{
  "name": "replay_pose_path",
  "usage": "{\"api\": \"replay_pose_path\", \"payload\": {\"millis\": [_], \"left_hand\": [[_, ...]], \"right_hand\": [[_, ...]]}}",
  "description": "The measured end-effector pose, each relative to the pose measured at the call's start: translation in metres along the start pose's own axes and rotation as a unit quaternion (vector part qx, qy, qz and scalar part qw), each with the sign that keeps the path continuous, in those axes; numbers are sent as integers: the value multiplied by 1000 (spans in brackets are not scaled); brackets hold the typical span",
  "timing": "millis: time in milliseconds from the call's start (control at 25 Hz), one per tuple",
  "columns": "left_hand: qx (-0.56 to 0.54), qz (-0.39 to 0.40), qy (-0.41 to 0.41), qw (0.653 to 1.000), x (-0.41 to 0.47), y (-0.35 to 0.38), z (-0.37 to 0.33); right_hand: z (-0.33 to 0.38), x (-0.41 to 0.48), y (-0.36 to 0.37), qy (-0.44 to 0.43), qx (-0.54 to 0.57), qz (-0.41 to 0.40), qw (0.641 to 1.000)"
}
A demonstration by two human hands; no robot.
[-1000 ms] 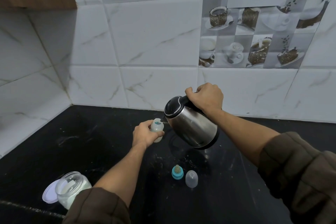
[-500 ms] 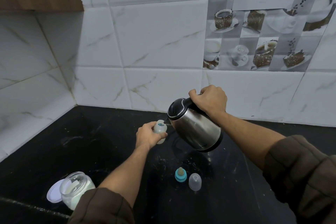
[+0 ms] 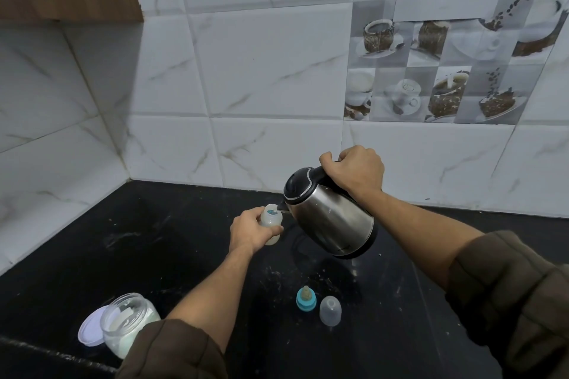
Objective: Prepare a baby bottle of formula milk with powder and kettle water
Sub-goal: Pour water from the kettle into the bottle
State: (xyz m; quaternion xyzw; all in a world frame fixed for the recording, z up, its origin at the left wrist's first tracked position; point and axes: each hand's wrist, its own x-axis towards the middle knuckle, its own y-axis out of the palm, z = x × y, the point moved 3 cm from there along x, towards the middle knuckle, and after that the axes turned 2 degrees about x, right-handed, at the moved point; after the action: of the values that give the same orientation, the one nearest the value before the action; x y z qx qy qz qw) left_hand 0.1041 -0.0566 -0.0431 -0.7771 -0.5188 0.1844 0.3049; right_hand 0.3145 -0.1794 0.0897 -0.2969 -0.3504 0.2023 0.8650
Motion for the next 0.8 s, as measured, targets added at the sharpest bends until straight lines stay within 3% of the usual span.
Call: {"api": "replay_pose_path", "payload": {"millis": [800], "left_hand": [[-3,5,-8,1000,-4,2,-2]], "right_hand": [[-3,-1,-2,-2,-2,-4,1000]]}}
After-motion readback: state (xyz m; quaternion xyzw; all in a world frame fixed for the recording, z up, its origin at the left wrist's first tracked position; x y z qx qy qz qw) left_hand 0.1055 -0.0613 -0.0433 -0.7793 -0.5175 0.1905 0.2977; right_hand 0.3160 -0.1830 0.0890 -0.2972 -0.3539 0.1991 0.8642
